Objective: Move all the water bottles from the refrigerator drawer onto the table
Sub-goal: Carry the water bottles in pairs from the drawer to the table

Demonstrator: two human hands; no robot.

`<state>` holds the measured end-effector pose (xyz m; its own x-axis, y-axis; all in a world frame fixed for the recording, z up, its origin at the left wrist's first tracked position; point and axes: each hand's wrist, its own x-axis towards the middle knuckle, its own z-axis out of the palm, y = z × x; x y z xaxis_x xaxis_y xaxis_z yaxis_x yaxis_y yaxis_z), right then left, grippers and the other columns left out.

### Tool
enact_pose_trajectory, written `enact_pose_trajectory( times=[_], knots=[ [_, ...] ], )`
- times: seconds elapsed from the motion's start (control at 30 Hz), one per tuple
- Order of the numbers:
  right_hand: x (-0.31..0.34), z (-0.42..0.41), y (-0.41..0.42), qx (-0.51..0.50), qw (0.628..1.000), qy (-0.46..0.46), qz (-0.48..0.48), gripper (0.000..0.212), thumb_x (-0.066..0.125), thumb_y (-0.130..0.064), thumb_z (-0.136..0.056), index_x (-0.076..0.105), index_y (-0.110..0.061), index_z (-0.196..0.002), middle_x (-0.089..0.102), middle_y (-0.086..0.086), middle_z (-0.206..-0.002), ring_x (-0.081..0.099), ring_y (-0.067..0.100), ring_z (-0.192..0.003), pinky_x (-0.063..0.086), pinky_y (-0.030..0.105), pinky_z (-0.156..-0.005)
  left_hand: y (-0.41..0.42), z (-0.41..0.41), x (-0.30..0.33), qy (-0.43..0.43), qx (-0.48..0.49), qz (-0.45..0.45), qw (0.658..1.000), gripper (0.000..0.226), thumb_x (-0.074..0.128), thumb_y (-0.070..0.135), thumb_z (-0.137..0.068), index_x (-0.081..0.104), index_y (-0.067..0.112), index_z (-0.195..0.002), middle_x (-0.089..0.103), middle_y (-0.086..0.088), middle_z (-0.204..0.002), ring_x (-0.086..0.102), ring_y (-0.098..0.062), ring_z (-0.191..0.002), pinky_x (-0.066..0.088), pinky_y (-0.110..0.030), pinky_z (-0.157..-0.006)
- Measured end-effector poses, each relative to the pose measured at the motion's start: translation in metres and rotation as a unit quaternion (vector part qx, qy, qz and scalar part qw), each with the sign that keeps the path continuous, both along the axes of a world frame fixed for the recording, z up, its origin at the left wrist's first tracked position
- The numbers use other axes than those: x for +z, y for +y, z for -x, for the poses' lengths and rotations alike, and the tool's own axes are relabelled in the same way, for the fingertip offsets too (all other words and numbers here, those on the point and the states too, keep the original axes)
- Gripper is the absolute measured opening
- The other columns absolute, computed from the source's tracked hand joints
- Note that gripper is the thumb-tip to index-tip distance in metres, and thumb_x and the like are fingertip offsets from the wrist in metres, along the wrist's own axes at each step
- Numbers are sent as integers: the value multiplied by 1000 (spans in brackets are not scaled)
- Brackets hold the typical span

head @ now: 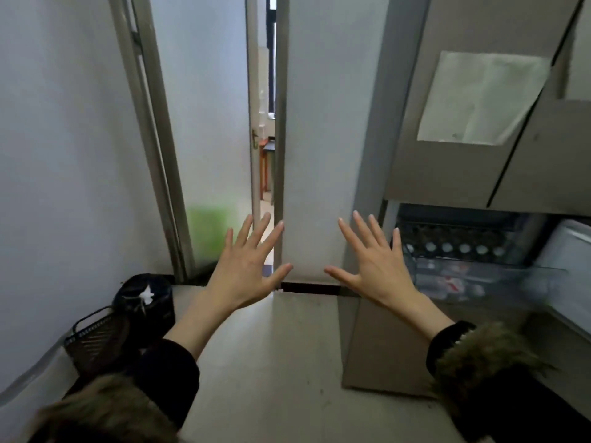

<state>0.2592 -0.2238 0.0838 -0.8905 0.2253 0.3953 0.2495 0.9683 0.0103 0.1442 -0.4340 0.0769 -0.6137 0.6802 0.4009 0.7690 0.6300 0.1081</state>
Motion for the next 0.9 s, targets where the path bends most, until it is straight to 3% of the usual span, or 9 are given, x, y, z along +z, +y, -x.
enact_pose_trajectory(
  times=[0.2, 0.37, 0.47, 0.6, 0.73, 0.9],
  knots=[
    [-4, 12, 106, -69, 998, 2, -3, 102, -13, -89, -56, -16, -37, -144, -9, -2, -158, -10, 22, -146, -5, 56, -113, 129, 29, -4, -19, -58, 3, 998, 84, 9, 73, -73, -2, 34, -147, -9, 4, -158, -13, -21, -145, 1, -49, -118],
    [-5, 29, 179, -108, 994, -3, 13, 93, 0, -88, -63, -20, -39, -140, -10, -3, -158, -11, 20, -145, -5, 55, -115, 218, 54, -6, -36, -100, 17, 994, 78, 16, 67, -78, -6, 37, -146, -13, 5, -157, -18, -18, -143, -6, -47, -118],
    [-9, 34, 217, -129, 991, -12, 38, 87, 25, -78, -77, -13, -37, -145, -10, -4, -158, -12, 19, -145, -7, 53, -114, 267, 68, -15, -34, -127, 31, 991, 75, 22, 69, -84, -7, 38, -146, -13, 6, -157, -18, -17, -143, -13, -41, -113],
    [-20, 40, 268, -151, 987, -26, 56, 91, 17, -82, -72, -13, -37, -145, -12, -4, -158, -13, 19, -145, -9, 52, -113, 328, 78, -28, -42, -156, 44, 986, 73, 25, 66, -87, -9, 39, -145, -15, 7, -156, -19, -17, -143, -13, -41, -114],
    [-32, 43, 324, -159, 982, -39, 90, 85, 30, -74, -81, -8, -37, -147, -7, -5, -159, -11, 18, -145, -7, 54, -115, 386, 80, -41, -64, -165, 61, 982, 74, 23, 68, -87, -14, 38, -144, -18, 12, -154, -19, -14, -142, -12, -40, -114],
    [-52, 45, 403, -139, 981, -56, 121, 83, 34, -70, -83, -6, -36, -147, -3, -5, -159, -10, 18, -146, -7, 53, -115, 461, 76, -60, -90, -159, 81, 980, 81, 13, 75, -78, -11, 37, -145, -14, 9, -156, -17, -16, -143, -10, -40, -114]
  ],
)
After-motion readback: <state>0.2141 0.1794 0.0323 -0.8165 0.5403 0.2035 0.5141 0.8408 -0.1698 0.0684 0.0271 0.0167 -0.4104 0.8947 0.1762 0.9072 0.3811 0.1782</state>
